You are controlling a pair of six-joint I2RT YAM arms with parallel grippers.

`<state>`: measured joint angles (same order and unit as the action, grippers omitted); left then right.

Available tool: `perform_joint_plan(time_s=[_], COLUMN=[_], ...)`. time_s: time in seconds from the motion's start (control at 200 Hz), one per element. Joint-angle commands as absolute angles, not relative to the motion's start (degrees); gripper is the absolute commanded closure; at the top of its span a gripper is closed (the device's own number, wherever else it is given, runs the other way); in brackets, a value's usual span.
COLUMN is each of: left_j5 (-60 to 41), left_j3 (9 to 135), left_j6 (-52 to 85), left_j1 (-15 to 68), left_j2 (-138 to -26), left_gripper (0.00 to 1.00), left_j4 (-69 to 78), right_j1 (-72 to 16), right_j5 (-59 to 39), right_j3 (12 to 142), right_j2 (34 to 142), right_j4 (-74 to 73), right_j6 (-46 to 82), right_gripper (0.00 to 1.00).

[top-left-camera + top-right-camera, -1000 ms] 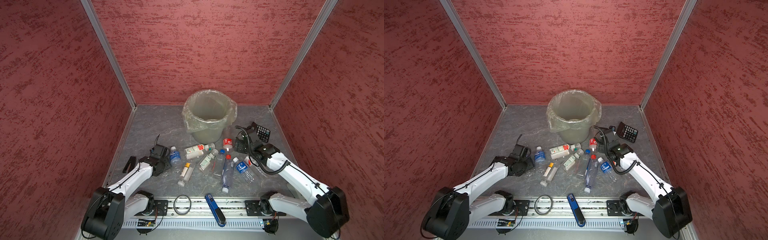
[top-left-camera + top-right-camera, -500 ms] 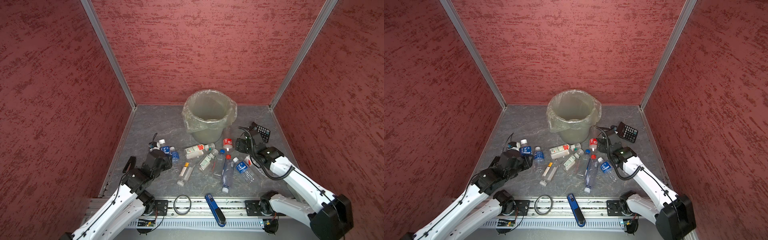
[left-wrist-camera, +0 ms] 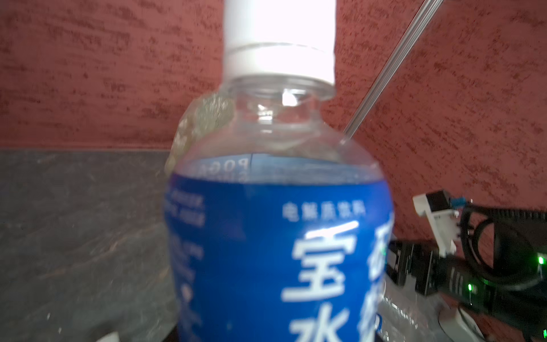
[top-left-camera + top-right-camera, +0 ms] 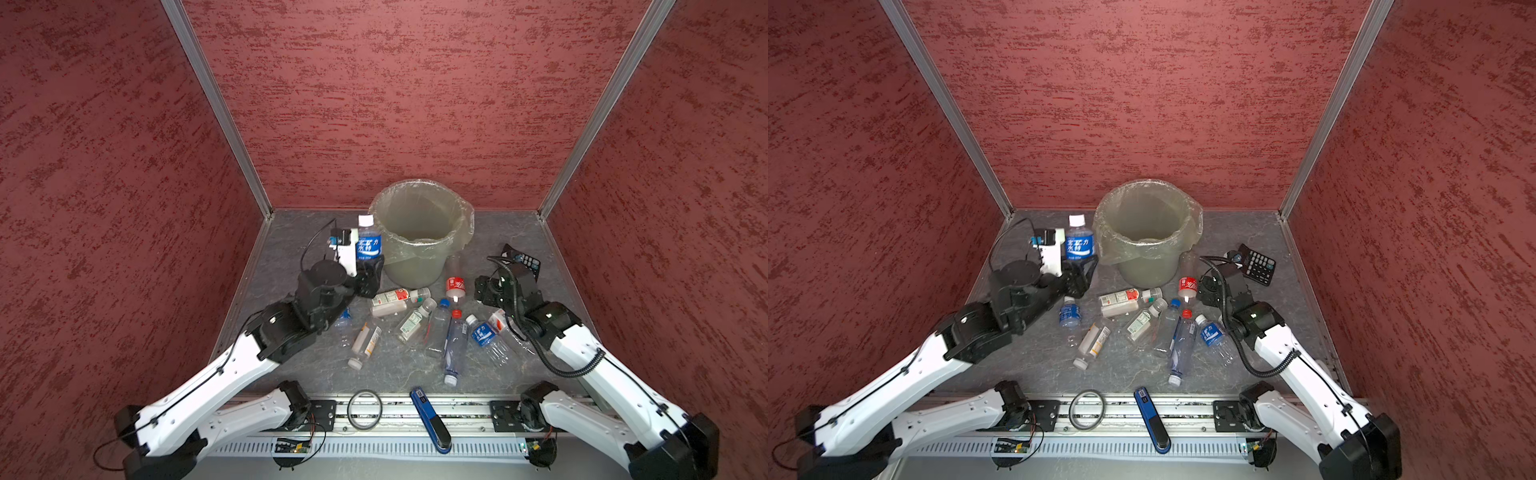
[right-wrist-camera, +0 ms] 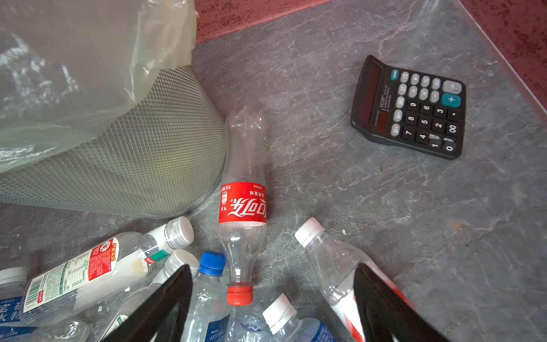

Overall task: Throw the plastic bottles in the bin
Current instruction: 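Close the right gripper on the Coca-Cola bottle while the left gripper lifts away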

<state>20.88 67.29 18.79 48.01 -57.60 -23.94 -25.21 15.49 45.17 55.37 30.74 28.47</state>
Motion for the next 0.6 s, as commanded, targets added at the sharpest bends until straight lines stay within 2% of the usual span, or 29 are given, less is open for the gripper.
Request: perform_joint_plan(time_s=[0.0, 0.035, 0.06, 0.075, 0.12, 0.16, 0.24, 0.356, 0.596], left_j5=[12.9, 9.2, 7.4, 6.2, 5.3, 6.8, 10.4, 7.9, 11.2], left_j3=[76.6, 81.1, 84.8, 87.7, 96.8, 104.0, 110.0, 101.4, 88.3], left_j6=[13.0, 13.6, 13.8, 13.8, 13.4, 13.4, 13.5, 13.9, 12.3], left_j1=[42.0, 39.5, 38.3, 37.7, 36.5, 36.4, 36.7, 36.6, 38.4], left_j2=[-69.1, -73.6, -77.9, -80.4, -87.3, -92.5, -96.5, -91.6, -76.2], left_gripper=[0.50, 0.48, 0.43, 0.38, 0.12, 0.00, 0.00, 0.00, 0.00], left_j4=[-13.4, -12.0, -11.8, -12.0, -15.2, -20.0, -24.7, -16.3, -13.4], right_j1=[-24.8, -24.9, -24.9, -24.8, -24.8, -24.8, -24.8, -24.8, -24.8], right_j5=[16.4, 16.4, 16.3, 16.3, 16.4, 16.7, 17.1, 17.0, 16.6], right_j3=[46.5, 46.5, 46.5, 46.5, 46.6, 46.9, 46.9, 45.9, 46.4], right_j2=[54.6, 54.4, 54.3, 54.3, 54.3, 54.1, 53.1, 52.0, 57.2], right_j4=[31.2, 31.2, 31.2, 31.2, 31.6, 32.1, 32.9, 32.6, 30.7], right_j6=[28.6, 28.6, 28.5, 28.5, 28.6, 28.7, 28.8, 28.8, 28.5], right_gripper=[0.14, 0.13, 0.14, 0.14, 0.13, 0.13, 0.11, 0.11, 0.10])
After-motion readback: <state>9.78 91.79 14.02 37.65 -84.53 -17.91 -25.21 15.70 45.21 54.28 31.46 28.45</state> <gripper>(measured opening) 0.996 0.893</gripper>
